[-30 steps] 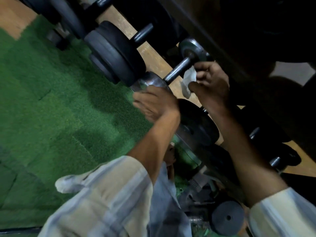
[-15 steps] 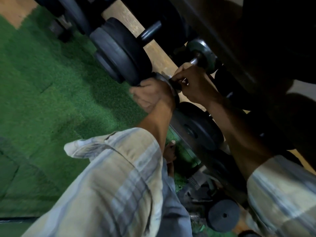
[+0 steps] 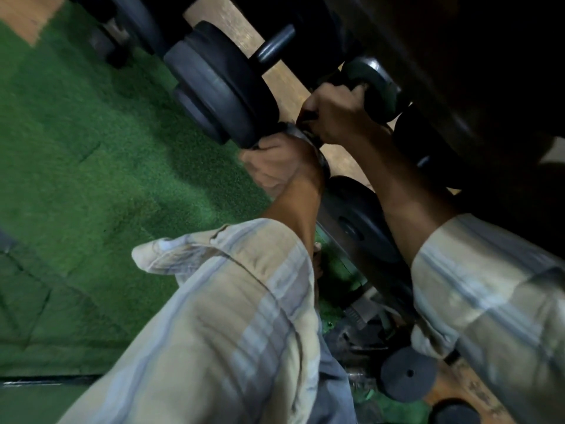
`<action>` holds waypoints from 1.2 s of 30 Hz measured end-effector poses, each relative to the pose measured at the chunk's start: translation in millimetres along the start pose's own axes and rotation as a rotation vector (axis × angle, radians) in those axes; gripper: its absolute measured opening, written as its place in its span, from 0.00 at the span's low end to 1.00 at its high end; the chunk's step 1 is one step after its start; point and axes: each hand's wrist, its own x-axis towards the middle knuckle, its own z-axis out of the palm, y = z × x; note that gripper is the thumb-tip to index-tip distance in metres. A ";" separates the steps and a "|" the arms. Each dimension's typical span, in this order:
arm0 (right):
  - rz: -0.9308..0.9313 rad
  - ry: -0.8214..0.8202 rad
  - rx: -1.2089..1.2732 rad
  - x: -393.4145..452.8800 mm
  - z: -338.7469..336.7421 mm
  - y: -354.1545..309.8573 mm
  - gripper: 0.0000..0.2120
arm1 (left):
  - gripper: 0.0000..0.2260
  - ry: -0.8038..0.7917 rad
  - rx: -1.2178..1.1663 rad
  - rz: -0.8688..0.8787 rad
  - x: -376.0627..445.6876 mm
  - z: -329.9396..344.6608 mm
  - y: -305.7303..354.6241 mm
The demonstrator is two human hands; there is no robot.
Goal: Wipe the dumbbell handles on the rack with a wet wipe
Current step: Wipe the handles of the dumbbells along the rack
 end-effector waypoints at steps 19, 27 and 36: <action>0.071 0.167 0.576 -73.6 12.1 24.6 0.12 | 0.15 0.054 0.067 -0.066 -0.5 0.0 11.0; 0.725 -0.114 1.053 -50.9 20.0 22.0 0.09 | 0.14 0.066 0.075 -0.048 -3.1 -0.3 10.9; 0.873 -0.412 1.409 -29.3 25.7 17.8 0.17 | 0.12 0.070 0.076 -0.029 -4.8 -2.6 11.4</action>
